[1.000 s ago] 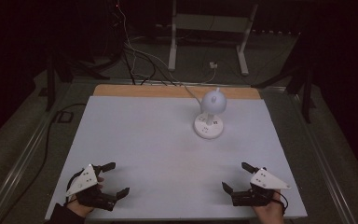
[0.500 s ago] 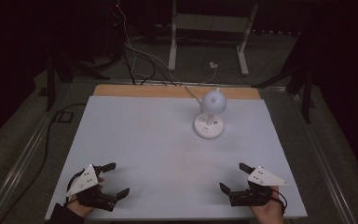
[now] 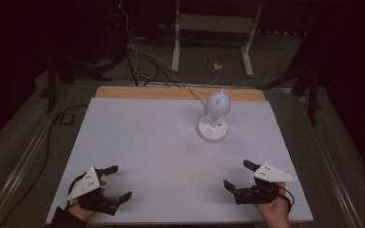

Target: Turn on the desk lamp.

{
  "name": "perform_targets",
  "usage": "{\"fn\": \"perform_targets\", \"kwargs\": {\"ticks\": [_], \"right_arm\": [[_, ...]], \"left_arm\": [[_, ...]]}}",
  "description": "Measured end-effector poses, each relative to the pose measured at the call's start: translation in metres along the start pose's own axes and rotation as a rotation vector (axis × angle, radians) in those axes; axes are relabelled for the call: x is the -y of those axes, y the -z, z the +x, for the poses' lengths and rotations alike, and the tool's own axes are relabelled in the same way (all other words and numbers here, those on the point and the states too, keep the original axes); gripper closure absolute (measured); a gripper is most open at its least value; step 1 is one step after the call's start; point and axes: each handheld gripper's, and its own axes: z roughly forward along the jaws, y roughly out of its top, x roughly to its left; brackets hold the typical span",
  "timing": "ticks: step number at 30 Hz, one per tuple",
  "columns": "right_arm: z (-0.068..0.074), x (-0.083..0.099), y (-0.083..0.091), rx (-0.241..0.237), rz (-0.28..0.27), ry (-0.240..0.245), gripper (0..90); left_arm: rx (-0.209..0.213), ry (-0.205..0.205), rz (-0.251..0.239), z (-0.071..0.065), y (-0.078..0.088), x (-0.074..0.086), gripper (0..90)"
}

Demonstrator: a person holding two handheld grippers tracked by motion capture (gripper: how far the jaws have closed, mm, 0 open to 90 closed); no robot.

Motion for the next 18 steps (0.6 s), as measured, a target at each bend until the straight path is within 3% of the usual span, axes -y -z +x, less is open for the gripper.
{"fn": "perform_targets", "kwargs": {"ticks": [18], "right_arm": [[-0.021,-0.029,-0.015,0.006,-0.014,-0.014,0.0]], "left_arm": [[0.002,0.007,-0.004,0.001,0.0,0.0,0.3]]}}
